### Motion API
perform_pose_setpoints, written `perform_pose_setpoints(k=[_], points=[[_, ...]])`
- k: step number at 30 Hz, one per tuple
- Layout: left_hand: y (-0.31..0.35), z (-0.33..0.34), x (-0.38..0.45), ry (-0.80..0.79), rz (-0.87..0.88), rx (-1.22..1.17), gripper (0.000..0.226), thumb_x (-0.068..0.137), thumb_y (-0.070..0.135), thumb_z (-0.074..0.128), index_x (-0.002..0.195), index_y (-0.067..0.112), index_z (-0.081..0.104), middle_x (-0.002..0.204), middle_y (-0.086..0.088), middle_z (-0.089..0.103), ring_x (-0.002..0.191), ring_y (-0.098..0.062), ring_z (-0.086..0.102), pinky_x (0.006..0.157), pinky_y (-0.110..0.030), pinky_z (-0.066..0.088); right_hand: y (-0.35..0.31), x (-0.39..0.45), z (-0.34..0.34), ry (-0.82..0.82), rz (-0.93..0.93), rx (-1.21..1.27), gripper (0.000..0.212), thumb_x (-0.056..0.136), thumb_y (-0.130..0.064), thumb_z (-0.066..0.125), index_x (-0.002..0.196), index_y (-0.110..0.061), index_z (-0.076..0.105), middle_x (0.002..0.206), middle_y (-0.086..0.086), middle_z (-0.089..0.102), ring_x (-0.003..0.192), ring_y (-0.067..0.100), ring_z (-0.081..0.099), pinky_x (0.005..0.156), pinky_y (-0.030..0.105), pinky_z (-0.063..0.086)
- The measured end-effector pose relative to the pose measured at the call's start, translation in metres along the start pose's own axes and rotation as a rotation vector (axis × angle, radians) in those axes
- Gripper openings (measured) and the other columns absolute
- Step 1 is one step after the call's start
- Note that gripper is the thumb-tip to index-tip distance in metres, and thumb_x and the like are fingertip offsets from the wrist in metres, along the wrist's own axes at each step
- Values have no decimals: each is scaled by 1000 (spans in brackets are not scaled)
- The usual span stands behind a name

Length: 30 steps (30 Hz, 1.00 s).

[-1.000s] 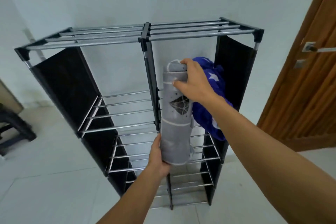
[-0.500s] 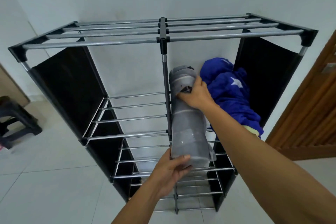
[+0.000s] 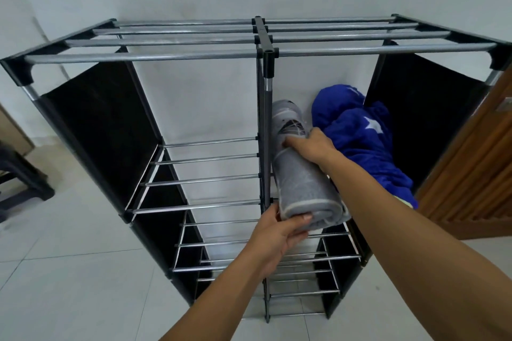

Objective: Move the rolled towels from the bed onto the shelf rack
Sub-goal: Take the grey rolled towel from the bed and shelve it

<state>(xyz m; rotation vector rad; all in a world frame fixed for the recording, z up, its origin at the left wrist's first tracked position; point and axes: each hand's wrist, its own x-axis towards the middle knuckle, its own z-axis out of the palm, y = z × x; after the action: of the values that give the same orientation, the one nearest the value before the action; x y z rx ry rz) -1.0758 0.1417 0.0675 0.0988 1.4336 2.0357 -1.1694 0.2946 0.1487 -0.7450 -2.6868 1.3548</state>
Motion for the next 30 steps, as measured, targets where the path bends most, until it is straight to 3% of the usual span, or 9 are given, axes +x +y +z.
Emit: perform_pose_setpoints(k=[5,10,14,17,19,21,23,26,30], points=[[21,6,21,24,23,186,45,82,19,73,122,14,53,116,-9,69,102,-23,70,89,-34,56,1,8,-11,27,7,-40,73,85,-47,53,144,-10,30,141,19,45,122,37,49,95,41,43],[17,10,23,76,56,325,42,82,32,72,117,20,53,113,-10,68,99,-28,70,87,-35,58,7,-1,-9,0,4,-129,72,90,-51,44,148,-13,26,145,20,42,128,38,45,103,41,38],[13,10,17,128,90,364,45,83,39,69,120,19,54,113,-5,68,95,-23,70,83,-35,59,6,-22,-11,0,-70,-129,69,93,-43,43,149,-10,22,148,19,39,131,37,42,106,40,36],[2,12,3,213,79,388,45,85,43,65,120,18,52,111,-6,66,82,-21,69,80,-41,59,16,-55,-17,-5,-161,-106,62,93,-34,47,147,-10,28,145,16,44,130,34,45,101,34,37],[-15,17,-11,239,-2,342,48,88,44,61,124,16,47,111,-4,61,76,-18,64,70,-38,58,34,-83,-23,-21,-193,-74,53,93,-33,49,141,-12,39,138,13,52,124,30,50,96,32,39],[-32,29,-25,213,-178,248,45,90,42,59,122,14,47,106,-4,58,72,-17,60,59,-30,53,60,-111,-30,-39,-223,-63,45,92,-35,51,133,-17,49,127,8,61,116,27,57,94,33,42],[-48,43,-34,158,-337,232,29,92,37,58,109,15,51,95,-4,56,70,-17,57,58,-27,50,88,-141,-37,-45,-235,-22,35,92,-34,52,124,-20,56,113,3,67,103,22,63,91,35,48],[-73,66,-35,57,-392,357,19,92,32,59,102,17,53,90,-2,56,68,-16,57,60,-28,49,130,-187,-53,-24,-166,3,34,92,-29,54,124,-20,59,101,-5,67,95,12,63,89,27,48],[-100,112,-36,-168,-411,543,11,92,25,59,90,17,52,88,-2,54,68,-17,56,57,-27,45,200,-254,-77,136,99,20,32,93,-27,54,122,-19,61,97,-1,68,96,18,67,88,28,49]])
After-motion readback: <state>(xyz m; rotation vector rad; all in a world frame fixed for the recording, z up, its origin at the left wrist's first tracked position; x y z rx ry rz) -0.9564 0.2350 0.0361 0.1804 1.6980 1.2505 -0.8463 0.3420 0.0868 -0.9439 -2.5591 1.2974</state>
